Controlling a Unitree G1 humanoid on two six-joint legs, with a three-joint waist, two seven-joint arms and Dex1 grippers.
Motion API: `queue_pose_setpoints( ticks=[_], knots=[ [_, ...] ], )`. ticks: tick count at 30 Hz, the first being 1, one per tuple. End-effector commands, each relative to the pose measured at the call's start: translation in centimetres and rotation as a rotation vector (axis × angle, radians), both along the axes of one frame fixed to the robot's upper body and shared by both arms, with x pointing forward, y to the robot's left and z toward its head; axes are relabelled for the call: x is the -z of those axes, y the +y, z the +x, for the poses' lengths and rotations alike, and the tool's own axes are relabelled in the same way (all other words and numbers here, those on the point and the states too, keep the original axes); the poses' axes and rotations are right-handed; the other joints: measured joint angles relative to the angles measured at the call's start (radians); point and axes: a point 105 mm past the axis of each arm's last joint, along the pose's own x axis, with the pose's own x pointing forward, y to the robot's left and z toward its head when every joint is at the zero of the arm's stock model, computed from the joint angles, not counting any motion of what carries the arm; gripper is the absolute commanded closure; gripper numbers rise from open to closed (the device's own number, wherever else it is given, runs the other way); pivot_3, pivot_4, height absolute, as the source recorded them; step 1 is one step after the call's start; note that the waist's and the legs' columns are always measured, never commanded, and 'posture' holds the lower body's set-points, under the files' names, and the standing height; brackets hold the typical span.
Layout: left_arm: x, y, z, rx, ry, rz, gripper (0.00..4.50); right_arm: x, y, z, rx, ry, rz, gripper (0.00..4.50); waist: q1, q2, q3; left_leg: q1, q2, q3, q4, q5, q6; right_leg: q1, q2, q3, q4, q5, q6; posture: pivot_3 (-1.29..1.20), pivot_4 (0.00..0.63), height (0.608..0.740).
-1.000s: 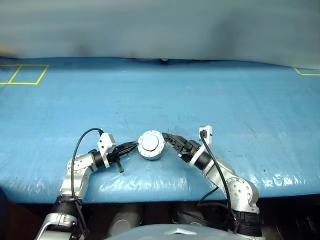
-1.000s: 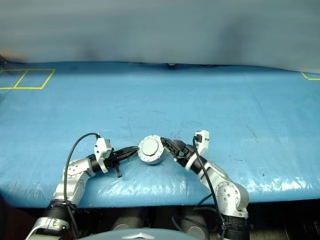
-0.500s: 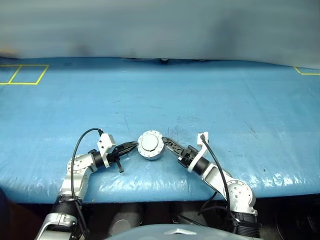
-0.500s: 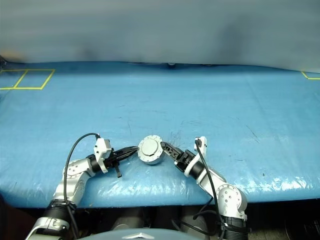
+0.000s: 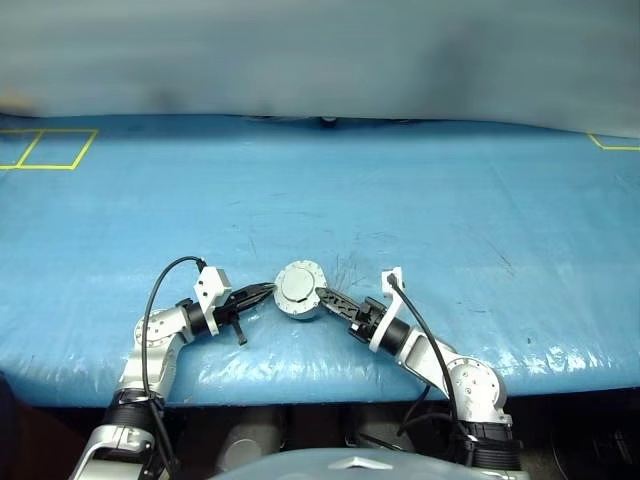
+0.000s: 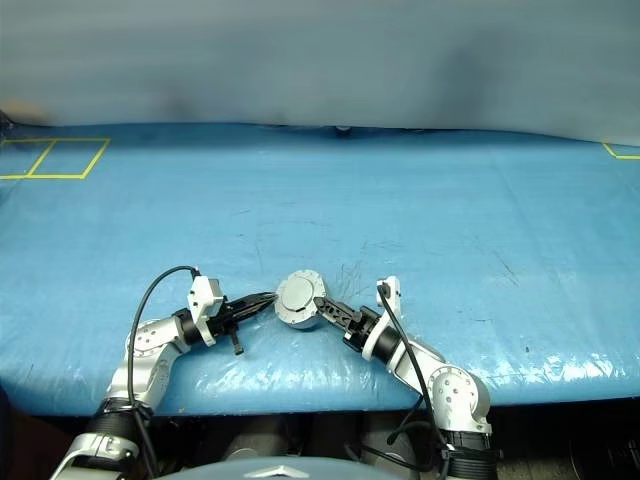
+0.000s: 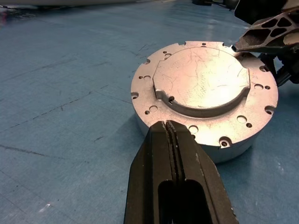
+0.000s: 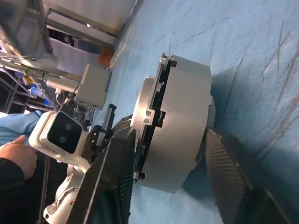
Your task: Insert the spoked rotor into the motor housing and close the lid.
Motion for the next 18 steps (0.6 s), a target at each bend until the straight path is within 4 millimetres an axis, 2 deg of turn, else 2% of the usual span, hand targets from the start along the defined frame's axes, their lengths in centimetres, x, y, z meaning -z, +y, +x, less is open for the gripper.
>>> queue_pose_setpoints(
  ticks=[1, 6, 11, 14, 18],
  knots=[
    [1.2, -0.1, -0.5, 0.01, 0.045, 0.028, 4.5, -1.0, 0.3, 0.1, -0.014, -0.037, 0.027, 3.26, 0.0, 0.0, 0.0, 0.0, 0.0, 0.0, 0.0, 0.0, 0.0, 0.0, 0.0, 0.0, 0.0, 0.0, 0.0, 0.0, 0.15, 0.74],
    [0.8, 0.0, 0.0, -0.029, 0.034, 0.006, 4.5, -1.1, 0.3, 0.1, -0.015, -0.04, 0.04, 3.34, 0.0, 0.0, 0.0, 0.0, 0.0, 0.0, 0.0, 0.0, -0.001, 0.0, 0.0, 0.0, 0.0, 0.0, 0.0, 0.0, 0.15, 0.74],
    [-1.2, 1.1, 2.1, -0.205, 0.064, -0.171, 4.5, -1.4, -0.5, 0.8, 0.051, -0.035, 0.081, 3.34, -0.003, 0.0, 0.0, 0.0, 0.0, 0.0, 0.0, 0.0, 0.0, 0.0, 0.0, 0.0, 0.0, 0.0, 0.001, 0.0, 0.15, 0.74],
    [-2.6, 0.9, 1.9, -0.19, 0.162, -0.326, 4.5, -2.3, -1.5, 1.6, 0.12, -0.043, 0.159, 3.34, -0.005, 0.0, 0.001, -0.003, 0.0, 0.0, 0.001, 0.001, 0.001, -0.001, 0.001, 0.0, 0.001, 0.002, 0.004, 0.0, 0.15, 0.74],
    [-3.4, 0.5, 1.4, -0.173, 0.239, -0.428, 4.5, -4.2, -2.7, 2.5, 0.196, -0.071, 0.28, 3.34, -0.012, 0.001, 0.001, -0.015, 0.0, 0.0, 0.006, 0.0, 0.001, -0.012, 0.002, 0.0, 0.003, 0.008, 0.003, 0.0, 0.15, 0.74]
  ],
)
